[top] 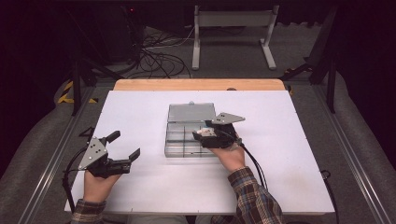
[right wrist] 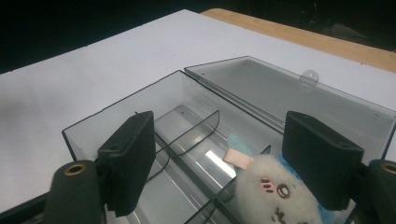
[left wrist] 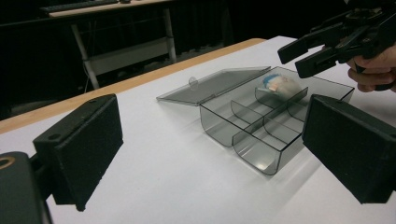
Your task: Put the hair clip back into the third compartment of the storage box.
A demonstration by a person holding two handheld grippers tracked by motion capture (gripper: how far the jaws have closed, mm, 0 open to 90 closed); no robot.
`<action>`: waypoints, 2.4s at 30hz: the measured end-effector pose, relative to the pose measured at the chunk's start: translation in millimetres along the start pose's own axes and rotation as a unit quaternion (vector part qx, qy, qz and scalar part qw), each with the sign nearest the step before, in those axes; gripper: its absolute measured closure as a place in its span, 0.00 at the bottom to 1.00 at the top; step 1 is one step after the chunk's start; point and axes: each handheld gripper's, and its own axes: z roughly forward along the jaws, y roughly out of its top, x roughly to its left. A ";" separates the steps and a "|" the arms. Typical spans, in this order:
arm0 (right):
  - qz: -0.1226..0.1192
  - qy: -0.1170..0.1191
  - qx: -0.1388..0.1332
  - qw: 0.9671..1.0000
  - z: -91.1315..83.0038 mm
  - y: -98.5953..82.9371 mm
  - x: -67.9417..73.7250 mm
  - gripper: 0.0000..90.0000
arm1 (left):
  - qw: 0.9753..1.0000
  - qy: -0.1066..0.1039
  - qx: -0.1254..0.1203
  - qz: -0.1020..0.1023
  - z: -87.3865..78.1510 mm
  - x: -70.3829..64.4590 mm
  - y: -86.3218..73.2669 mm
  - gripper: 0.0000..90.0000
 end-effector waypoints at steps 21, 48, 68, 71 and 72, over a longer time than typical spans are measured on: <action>0.003 -0.003 -0.017 1.000 -11.9 1.1 -0.3 0.04 | 1.000 0.000 0.000 0.000 -0.1 0.2 -0.4 0.06; -0.004 -0.028 -0.041 0.999 -37.4 -0.6 -2.9 0.00 | 1.000 0.000 0.001 0.000 0.0 -0.1 -0.6 0.06; -0.003 -0.037 -0.061 0.997 -57.8 -7.7 -8.7 0.00 | 1.000 0.000 0.002 0.000 0.2 -0.8 -0.9 0.06; -0.003 -0.036 -0.061 0.998 -59.8 -9.2 -9.3 0.00 | 1.000 0.000 0.002 -0.001 0.0 -1.1 -0.8 0.06; -0.005 -0.036 -0.059 0.998 -60.6 -9.8 -9.5 0.00 | 1.000 -0.001 0.002 0.001 -0.1 -0.8 -0.7 0.06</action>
